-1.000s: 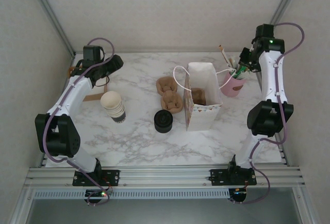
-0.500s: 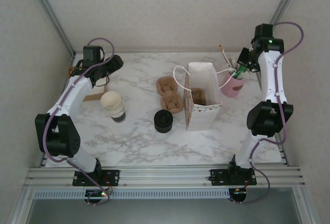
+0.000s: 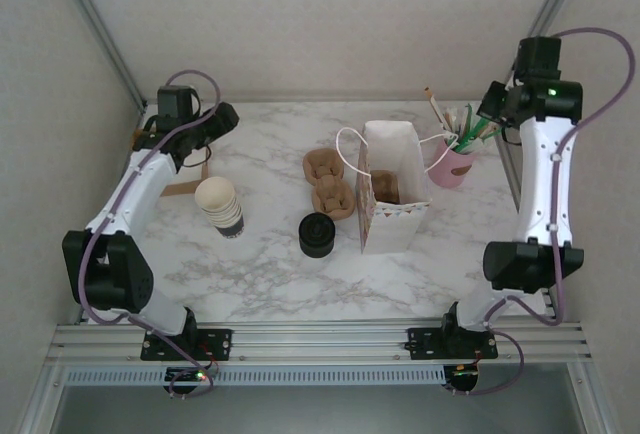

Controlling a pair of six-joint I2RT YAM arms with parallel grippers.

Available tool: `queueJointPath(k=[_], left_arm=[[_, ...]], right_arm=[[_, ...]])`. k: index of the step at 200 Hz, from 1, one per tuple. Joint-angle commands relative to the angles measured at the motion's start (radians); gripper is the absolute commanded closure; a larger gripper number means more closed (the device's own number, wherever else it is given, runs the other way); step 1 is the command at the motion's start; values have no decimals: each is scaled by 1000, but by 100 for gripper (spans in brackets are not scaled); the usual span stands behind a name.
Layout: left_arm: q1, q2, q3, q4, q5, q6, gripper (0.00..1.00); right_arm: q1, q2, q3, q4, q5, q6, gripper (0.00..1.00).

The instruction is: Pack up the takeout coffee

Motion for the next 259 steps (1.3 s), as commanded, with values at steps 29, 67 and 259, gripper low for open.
queueJointPath(k=[29, 67, 259], left_arm=[[-8, -86, -19, 0, -31, -11, 26], [-7, -128, -48, -2, -53, -17, 25], [133, 6, 39, -99, -325, 46, 17]], right_arm=[[6, -152, 87, -37, -35, 16, 100], [5, -235, 133, -70, -170, 24, 100], [305, -257, -86, -131, -263, -30, 100]])
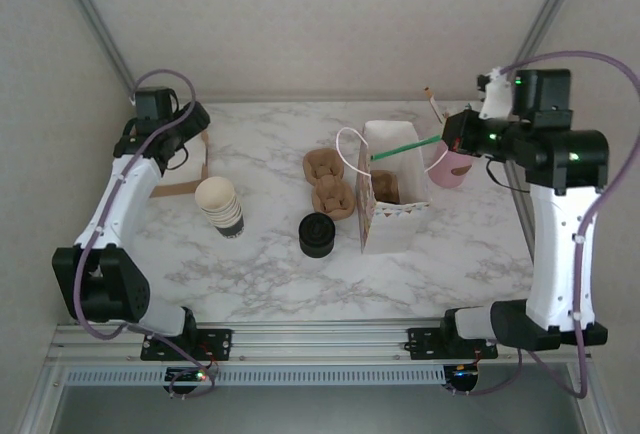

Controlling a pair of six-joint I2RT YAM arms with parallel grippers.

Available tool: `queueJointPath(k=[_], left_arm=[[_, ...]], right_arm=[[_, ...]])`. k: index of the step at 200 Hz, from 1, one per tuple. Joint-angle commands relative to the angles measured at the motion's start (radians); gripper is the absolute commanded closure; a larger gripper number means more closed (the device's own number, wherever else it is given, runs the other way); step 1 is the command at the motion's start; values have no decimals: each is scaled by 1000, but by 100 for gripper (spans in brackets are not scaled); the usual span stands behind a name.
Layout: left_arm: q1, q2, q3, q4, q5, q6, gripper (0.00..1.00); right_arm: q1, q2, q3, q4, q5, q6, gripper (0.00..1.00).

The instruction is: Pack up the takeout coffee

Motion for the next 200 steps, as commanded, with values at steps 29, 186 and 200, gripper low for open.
queueJointPath(k=[29, 186, 200], left_arm=[[69, 122, 66, -48, -81, 39, 18], [163, 534, 310, -196, -167, 103, 35], [163, 561, 322, -198, -178, 107, 36]], right_arm=[[103, 44, -44, 12, 205, -25, 100], [109, 8, -174, 170, 423, -9, 34], [65, -31, -219, 199, 419, 19, 30]])
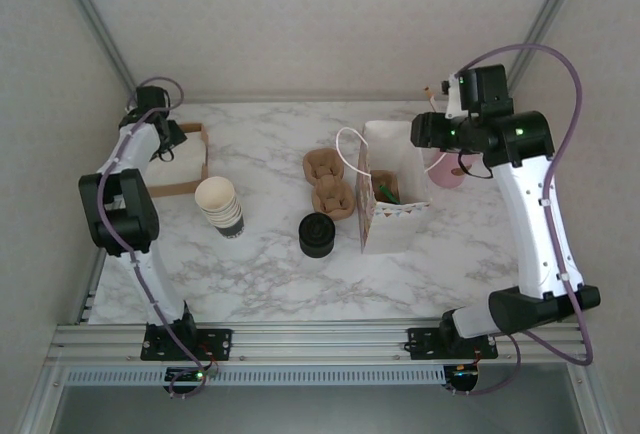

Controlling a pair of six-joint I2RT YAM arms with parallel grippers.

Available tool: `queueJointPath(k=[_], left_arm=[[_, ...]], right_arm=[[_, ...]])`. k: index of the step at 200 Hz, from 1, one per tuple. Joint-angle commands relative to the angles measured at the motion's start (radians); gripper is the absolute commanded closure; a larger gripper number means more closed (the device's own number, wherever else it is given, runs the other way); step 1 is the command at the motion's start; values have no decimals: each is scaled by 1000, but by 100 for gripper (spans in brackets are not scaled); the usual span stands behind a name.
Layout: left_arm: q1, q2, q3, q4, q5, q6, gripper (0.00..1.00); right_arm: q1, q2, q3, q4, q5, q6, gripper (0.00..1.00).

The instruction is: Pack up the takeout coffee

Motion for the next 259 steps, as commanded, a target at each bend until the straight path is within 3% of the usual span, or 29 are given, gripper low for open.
queueJointPath(k=[1, 54, 75, 100, 126, 150, 203, 259], left_arm=[[9, 48, 43, -58, -49, 22, 36], [22, 183, 139, -101, -61, 40, 41], [28, 227, 166, -105, -14, 45, 40], [32, 244, 167, -90, 46, 45, 32], [32, 256, 161, -77, 72, 47, 32], [34, 277, 162, -75, 65, 47, 38], [35, 252, 140, -67, 56, 45, 62], [35, 180, 143, -86, 39, 44, 68]], right_arm=[[-59, -83, -56, 69, 83, 50, 29], [-212, -179, -225, 155, -35, 112, 26], [-225, -181, -269, 162, -54, 116, 25], [-226, -183, -313, 172, -70, 121, 22], [-227, -183, -339, 176, -78, 121, 22], [-226, -181, -355, 179, -86, 121, 22], [-226, -185, -367, 173, -96, 120, 22], [-226, -188, -368, 175, -103, 118, 21]])
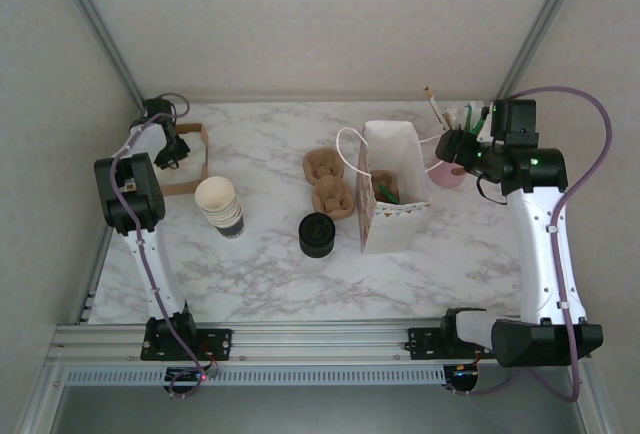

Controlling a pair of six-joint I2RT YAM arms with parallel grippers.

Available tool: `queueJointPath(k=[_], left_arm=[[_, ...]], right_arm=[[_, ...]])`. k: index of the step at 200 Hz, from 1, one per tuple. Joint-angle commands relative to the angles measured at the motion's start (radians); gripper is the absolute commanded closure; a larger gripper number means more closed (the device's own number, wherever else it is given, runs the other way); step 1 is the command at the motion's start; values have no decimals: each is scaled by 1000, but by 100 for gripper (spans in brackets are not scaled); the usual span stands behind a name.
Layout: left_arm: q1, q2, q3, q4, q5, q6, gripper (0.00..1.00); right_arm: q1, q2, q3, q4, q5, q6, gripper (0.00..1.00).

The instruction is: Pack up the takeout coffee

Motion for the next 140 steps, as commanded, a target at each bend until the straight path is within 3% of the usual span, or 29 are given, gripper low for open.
queueJointPath(k=[1, 45, 140], left_arm=[[8, -67, 7, -32, -7, 4, 68], [8, -89, 10, -42, -13, 5, 80], [8, -150, 25, -66, -18, 8, 82]], right_arm=[[-5, -8, -12, 8, -13, 8, 21], [-6, -10, -17, 13, -19, 5, 21], [-6, -7, -22, 19, -33, 3, 21]])
